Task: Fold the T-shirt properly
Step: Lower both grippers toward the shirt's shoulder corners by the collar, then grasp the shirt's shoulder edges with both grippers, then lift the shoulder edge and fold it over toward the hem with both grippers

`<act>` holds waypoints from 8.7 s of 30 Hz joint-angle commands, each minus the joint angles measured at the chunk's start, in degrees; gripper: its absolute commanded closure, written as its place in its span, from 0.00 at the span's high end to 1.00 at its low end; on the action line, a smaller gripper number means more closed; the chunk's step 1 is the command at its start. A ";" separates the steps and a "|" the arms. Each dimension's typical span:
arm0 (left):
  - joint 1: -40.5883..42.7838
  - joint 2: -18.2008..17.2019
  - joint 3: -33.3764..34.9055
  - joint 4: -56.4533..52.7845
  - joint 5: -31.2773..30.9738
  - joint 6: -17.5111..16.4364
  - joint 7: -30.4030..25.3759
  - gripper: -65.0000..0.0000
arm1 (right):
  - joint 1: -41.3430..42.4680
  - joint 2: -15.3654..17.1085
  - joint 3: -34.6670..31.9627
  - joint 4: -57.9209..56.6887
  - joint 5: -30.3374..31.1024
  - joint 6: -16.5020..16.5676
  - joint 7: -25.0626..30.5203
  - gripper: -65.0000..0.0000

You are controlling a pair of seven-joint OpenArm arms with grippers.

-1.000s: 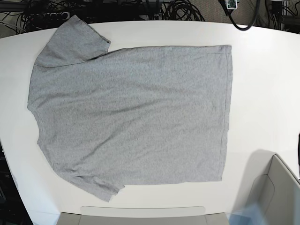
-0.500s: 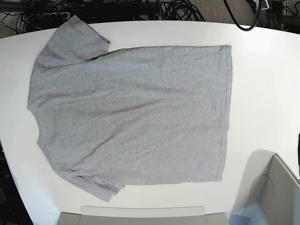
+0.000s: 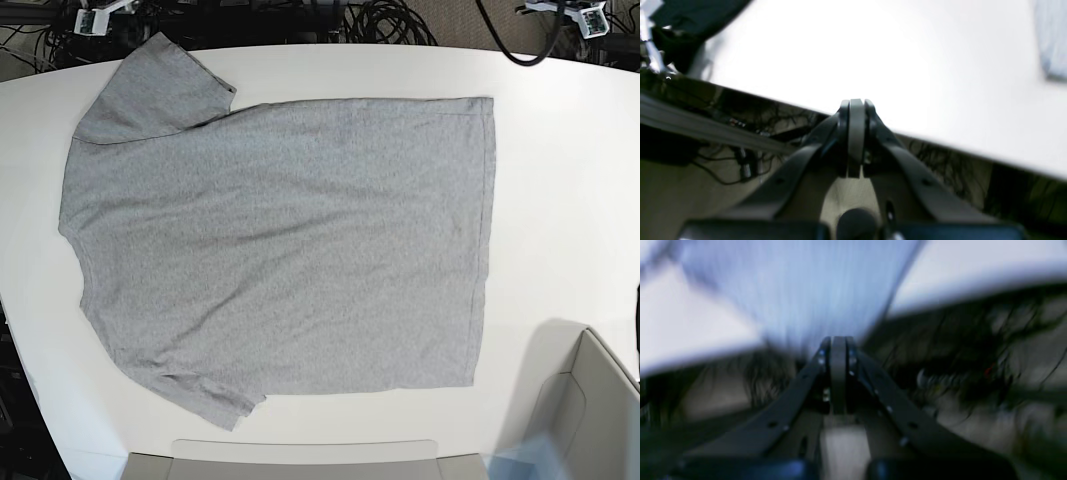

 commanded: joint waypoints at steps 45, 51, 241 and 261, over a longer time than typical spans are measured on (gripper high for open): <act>-9.28 3.31 7.62 13.62 0.48 0.45 -2.10 0.10 | 17.90 3.64 6.85 11.00 14.92 1.00 -20.69 0.05; -9.28 0.41 7.71 13.62 0.39 0.45 -2.10 0.11 | 18.43 3.82 7.91 11.09 15.01 1.00 -25.26 0.20; -37.50 -6.44 -0.38 4.39 -32.23 -10.36 46.08 0.00 | 40.32 0.57 22.68 1.77 9.82 22.18 -45.74 0.00; -54.46 -6.97 0.41 -10.21 -31.96 -6.32 48.10 0.00 | 57.63 1.89 13.09 -8.69 -1.52 22.18 -45.83 0.00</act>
